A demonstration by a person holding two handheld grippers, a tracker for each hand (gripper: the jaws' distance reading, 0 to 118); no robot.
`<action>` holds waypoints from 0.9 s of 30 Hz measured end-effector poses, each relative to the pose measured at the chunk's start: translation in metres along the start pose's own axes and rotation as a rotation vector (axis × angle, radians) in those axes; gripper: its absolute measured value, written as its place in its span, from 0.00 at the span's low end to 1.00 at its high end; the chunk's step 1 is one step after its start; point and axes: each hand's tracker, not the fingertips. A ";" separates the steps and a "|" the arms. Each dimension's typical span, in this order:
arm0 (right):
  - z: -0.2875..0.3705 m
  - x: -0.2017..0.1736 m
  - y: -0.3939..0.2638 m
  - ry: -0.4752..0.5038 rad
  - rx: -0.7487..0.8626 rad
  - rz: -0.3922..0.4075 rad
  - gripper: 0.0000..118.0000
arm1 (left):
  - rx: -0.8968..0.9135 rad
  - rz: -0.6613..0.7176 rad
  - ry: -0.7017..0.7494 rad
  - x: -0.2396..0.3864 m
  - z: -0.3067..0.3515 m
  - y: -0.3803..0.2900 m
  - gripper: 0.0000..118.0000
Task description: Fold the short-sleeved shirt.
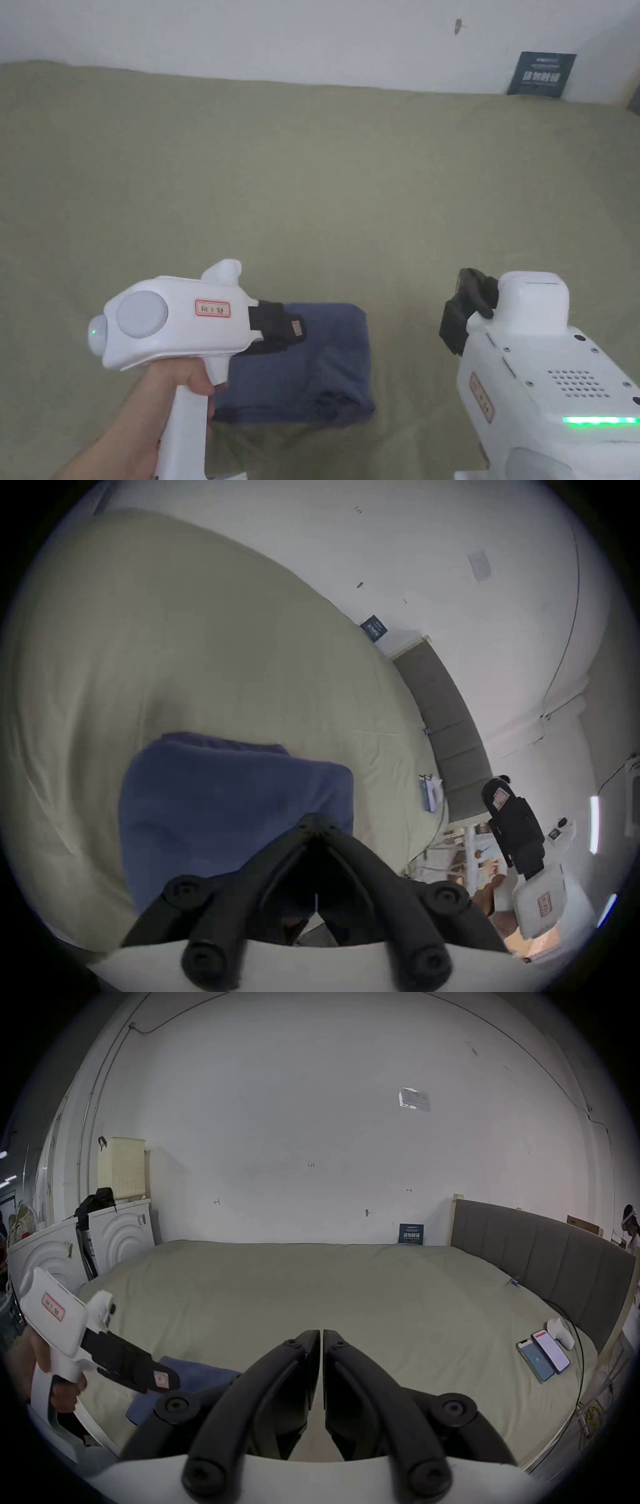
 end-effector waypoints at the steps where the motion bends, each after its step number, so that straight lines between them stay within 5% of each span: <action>1: -0.001 -0.003 0.000 0.006 -0.002 0.003 0.07 | -0.006 0.009 -0.010 -0.001 -0.006 -0.003 0.00; 8: -0.002 -0.012 -0.007 0.036 -0.026 0.025 0.07 | -0.103 0.041 -0.164 0.002 -0.058 -0.020 0.00; 15: -0.003 -0.007 -0.013 0.034 -0.050 0.035 0.07 | -0.112 0.005 -0.023 -0.022 -0.105 -0.031 0.00; 27: -0.010 -0.023 -0.027 0.076 -0.094 0.036 0.07 | -0.014 -0.028 -0.073 -0.002 -0.029 -0.015 0.00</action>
